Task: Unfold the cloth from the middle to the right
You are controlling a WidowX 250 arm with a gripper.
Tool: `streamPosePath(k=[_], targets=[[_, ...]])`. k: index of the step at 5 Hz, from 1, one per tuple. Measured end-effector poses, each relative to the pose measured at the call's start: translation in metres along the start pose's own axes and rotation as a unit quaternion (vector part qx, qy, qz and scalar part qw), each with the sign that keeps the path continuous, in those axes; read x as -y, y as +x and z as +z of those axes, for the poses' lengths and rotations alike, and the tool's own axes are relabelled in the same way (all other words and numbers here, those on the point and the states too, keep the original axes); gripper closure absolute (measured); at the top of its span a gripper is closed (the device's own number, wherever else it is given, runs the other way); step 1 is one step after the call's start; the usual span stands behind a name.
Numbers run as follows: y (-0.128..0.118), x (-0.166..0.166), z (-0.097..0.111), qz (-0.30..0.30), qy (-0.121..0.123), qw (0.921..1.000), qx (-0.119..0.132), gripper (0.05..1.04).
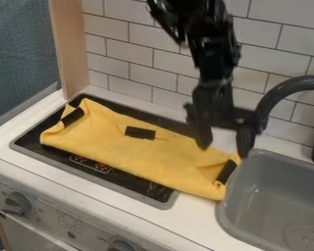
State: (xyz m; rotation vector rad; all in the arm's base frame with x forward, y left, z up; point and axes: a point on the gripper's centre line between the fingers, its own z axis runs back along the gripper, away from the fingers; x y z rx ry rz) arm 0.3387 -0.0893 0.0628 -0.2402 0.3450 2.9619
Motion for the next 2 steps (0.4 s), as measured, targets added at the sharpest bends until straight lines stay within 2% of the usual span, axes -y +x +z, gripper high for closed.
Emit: streamPosePath(k=[1,2], targets=[[0.0018,0.0018,0.0283,-0.014,-0.024,0.9994,-0.021,0.084],[0.0015,0.0014,0.0310,-0.013,-0.025,0.9993,-0.025,0.084]])
